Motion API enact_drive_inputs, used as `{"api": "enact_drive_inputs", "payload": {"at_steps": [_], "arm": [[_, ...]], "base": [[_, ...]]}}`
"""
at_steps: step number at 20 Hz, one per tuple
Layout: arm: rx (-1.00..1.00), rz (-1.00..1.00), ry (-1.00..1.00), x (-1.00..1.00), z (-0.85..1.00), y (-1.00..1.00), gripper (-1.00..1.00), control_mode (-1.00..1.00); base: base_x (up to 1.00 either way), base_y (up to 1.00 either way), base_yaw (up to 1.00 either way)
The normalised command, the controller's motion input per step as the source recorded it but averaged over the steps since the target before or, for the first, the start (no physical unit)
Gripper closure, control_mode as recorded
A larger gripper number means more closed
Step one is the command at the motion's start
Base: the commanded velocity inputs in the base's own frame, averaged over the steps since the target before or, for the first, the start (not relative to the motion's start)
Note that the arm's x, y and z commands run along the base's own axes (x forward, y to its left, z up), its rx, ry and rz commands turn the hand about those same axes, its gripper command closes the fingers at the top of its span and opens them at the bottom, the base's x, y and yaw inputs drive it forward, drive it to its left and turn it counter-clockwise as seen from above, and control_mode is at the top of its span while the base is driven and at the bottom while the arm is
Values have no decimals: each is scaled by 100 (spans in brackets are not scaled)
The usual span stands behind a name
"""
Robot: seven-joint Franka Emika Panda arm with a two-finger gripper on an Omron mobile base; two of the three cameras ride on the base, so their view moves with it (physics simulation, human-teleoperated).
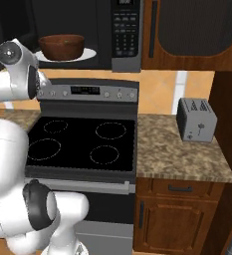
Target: Pick the broccoli from the sink and place it in the bowl. Then pick the bowl and place it in the microwave. Then close the microwave door and press the start button.
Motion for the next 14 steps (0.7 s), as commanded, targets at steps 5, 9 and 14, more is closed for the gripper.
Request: {"api": "enact_drive_inputs", "payload": {"at_steps": [5,9,14], "arm": [[-8,19,-12,-100,-73,52,-100,-100],[-22,7,-1,-100,-98,72,-100,-100],[-20,0,0,-94,-70,43,-100,-100]], "base": [[0,0,0],[0,0,0],[0,0,0]]}}
